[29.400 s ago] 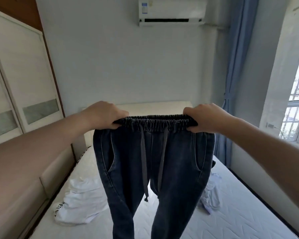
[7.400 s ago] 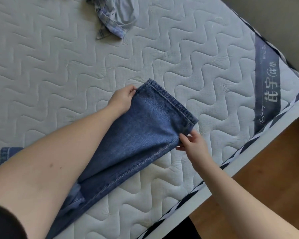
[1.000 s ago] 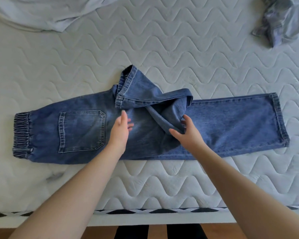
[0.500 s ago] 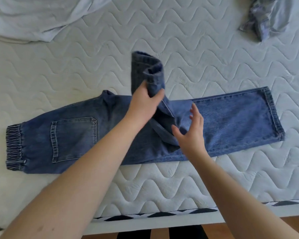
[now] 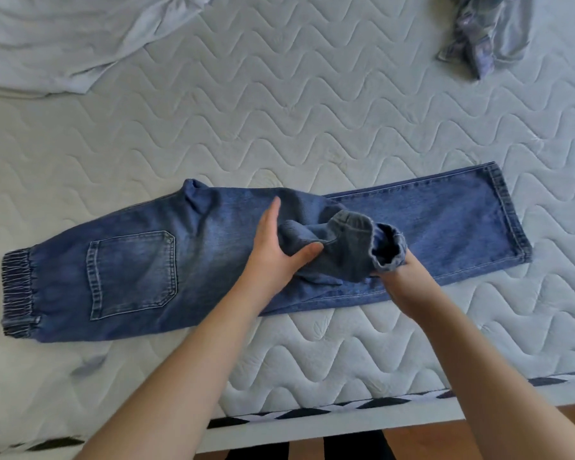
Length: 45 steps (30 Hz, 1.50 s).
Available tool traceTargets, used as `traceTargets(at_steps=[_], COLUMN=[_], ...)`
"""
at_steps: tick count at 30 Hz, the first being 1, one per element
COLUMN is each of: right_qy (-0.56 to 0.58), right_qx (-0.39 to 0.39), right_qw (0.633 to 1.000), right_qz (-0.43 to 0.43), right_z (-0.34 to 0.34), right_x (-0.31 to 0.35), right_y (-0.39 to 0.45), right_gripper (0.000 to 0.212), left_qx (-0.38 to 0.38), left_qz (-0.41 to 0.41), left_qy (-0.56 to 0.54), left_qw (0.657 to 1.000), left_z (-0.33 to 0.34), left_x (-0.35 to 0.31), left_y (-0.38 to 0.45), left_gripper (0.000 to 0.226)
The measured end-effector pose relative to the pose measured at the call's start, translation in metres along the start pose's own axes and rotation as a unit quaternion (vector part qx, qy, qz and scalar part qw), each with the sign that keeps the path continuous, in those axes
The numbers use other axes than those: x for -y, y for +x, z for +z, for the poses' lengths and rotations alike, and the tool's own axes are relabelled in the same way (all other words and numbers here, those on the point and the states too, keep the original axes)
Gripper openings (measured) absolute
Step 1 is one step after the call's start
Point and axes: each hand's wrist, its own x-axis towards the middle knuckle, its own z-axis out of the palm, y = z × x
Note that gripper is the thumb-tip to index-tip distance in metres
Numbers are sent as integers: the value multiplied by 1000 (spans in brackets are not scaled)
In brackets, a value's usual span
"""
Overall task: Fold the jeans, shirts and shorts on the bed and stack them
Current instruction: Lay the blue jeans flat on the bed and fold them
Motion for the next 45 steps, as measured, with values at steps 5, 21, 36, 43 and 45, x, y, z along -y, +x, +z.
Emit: traceTargets(at_steps=[5, 21, 36, 43, 45], right_qy=[23, 223, 111, 59, 148], right_qx=[51, -89, -290, -155, -87], right_qw=[998, 970, 947, 985, 981], right_qz=[-6, 23, 82, 55, 86], right_z=[-22, -13, -1, 41, 50], right_x=[-14, -36, -18, 20, 32], right_y=[-1, 4, -15, -120, -139], right_gripper=[25, 18, 47, 33, 31], left_qx=[144, 28, 159, 81, 74], left_qz=[-32, -89, -50, -69, 6], left_qy=[-31, -116, -56, 9, 95], left_qw=[989, 989, 984, 994, 993], left_z=[0, 59, 29, 28, 25], left_x=[7, 5, -17, -55, -67], left_y=[8, -13, -48, -105, -122], left_gripper=[81, 36, 21, 16, 18])
